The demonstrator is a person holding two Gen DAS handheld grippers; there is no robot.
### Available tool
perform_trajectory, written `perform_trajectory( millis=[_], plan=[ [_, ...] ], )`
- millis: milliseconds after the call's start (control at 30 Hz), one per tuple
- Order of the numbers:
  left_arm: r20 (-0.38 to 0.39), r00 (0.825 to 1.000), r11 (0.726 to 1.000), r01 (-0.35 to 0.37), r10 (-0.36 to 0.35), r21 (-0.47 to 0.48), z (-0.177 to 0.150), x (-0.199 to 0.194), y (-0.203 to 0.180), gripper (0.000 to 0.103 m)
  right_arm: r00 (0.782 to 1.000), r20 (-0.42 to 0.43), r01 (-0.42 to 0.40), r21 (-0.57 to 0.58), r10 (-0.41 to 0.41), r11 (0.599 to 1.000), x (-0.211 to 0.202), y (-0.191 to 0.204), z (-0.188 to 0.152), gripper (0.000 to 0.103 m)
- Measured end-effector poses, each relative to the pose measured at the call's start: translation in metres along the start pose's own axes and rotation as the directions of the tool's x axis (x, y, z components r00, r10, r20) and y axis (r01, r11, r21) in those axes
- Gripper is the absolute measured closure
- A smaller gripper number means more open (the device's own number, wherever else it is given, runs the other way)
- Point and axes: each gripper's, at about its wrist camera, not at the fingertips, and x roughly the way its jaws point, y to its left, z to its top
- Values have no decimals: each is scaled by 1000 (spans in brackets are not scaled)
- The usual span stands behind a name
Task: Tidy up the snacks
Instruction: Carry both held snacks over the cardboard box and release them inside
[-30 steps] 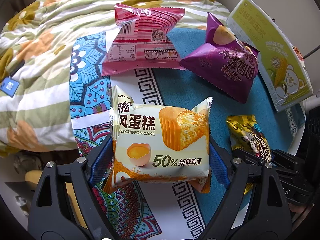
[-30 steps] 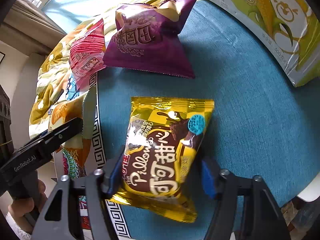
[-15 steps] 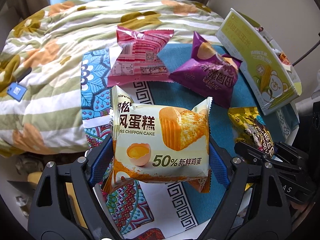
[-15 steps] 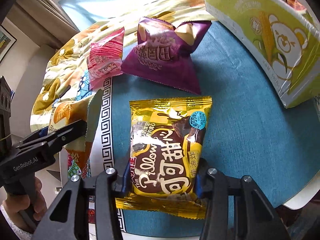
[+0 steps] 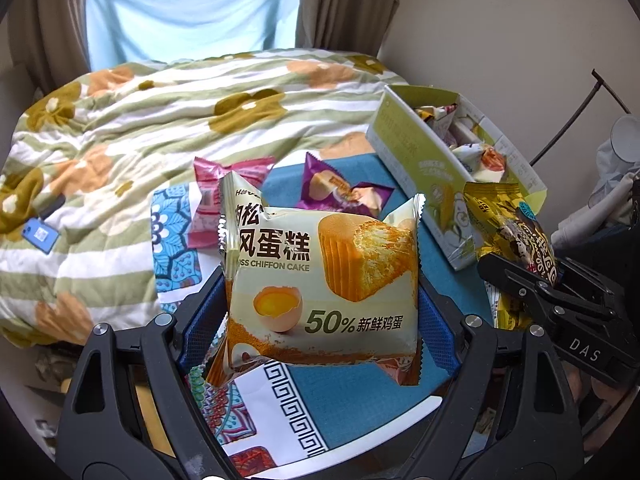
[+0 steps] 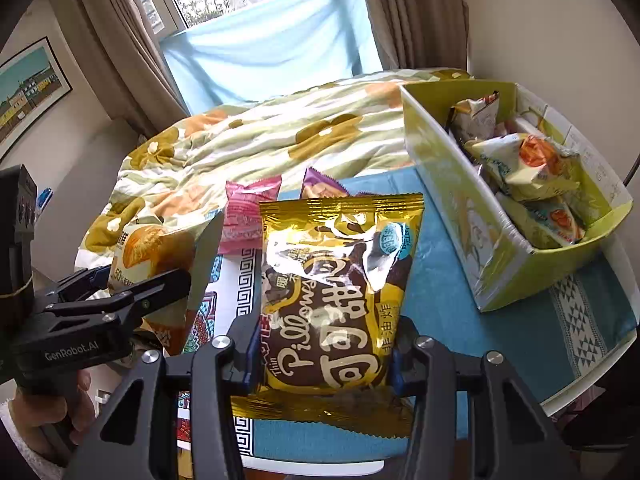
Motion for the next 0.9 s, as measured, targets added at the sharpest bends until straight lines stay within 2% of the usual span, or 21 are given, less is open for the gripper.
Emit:
perform_trajectory(
  millis=[167,333,633,900],
  plan=[
    [44,999,1000,-1,1,-5,19,-7,-42,19,998,66,3,3,-4,1000,-34,-31,15,59],
    [79,997,1000,13,-11,-21,49,4,-98,19,994,106,24,-11,-23,1000,-58,-76,32,59],
    [110,994,1000,7,-5,-10,119,62,-206,19,989,145,15,-24,-11,1000,-74,-193,90,59],
    [91,995,998,-35,40,-51,180,125,-261,19,991,129,-15,-84,26,996,-57,-267,151,59]
  ],
)
